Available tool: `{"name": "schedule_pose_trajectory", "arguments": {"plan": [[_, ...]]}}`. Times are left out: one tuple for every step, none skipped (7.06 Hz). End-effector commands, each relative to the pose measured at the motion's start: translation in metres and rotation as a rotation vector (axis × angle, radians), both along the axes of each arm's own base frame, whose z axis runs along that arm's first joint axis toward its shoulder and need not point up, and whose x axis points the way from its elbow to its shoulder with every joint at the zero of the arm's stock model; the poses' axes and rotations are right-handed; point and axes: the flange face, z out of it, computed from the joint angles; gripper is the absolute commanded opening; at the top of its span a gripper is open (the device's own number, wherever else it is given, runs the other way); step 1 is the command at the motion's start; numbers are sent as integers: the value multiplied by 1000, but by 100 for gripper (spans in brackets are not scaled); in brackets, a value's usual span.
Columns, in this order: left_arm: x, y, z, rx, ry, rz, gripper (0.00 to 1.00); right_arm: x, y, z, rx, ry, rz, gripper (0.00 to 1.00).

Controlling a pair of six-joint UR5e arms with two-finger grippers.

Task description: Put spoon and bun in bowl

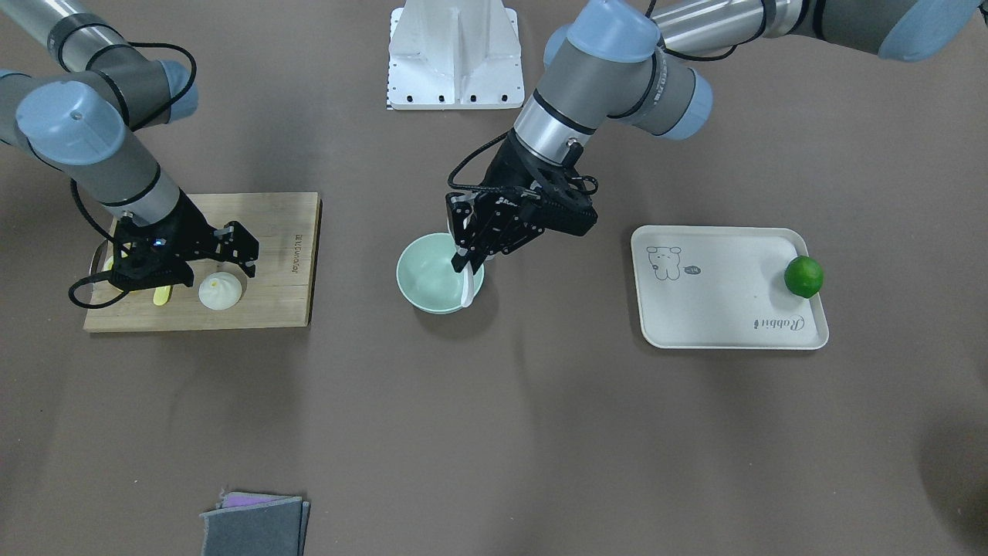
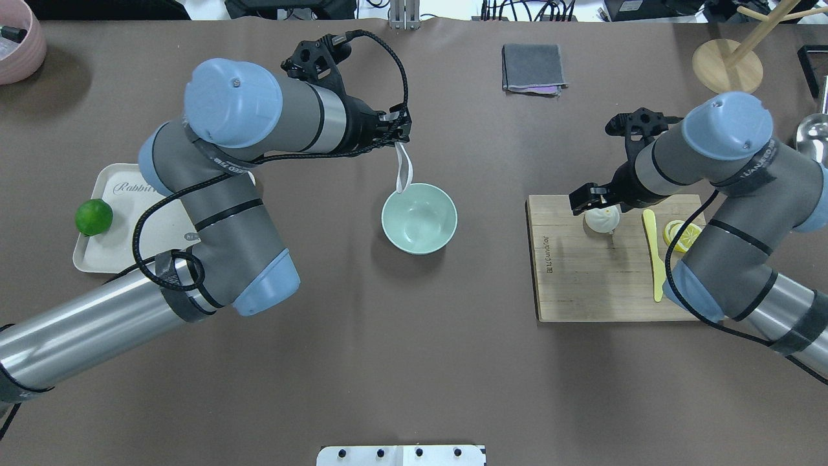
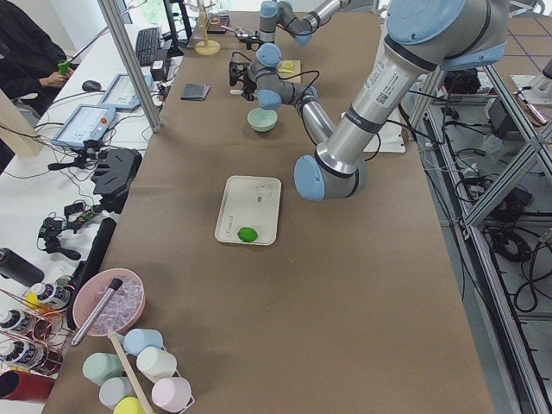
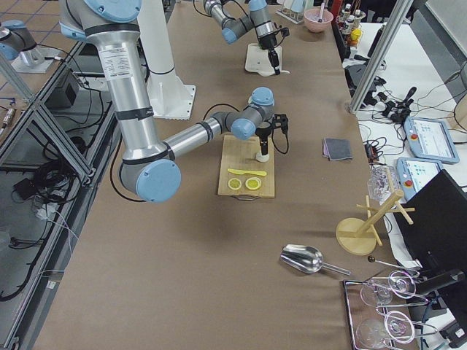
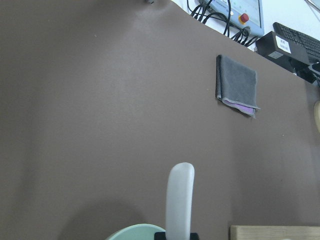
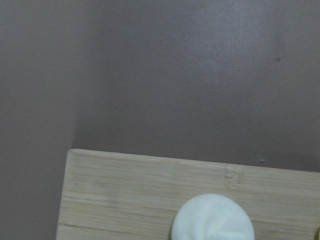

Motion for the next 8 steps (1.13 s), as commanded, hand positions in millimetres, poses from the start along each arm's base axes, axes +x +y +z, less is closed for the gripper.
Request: {"name": "schedule_pose_trajectory", "arguments": {"plan": [[16,-8,-2,-16,-13,-15,0,-14,-3,22,-1,17,-6,89],[21,-9,-4,-18,-15,-12,0,-12,-1,28,-6,24,-7,86],[21,-9,-3,-18,-15,-12,0,-11,-1,28,-8,26,-3,59],[22,-8,-5,-15,-13,-9,0,-10,-1,28,-8,24,-3,23],[21,-7,-6,-13,-11,-9,0,-4,-4,22,-7,11,3,0],[20,-6,-10,-10,-6,-9,0,12,-12,16,-18,-3,21,0],[19,-6,-11,-7,-2,-7,0,36,-22,13,-37,-26,40,0],[20,-2,-14,-6,7,-5,0,50,-22,7,-43,-46,50,0]]}}
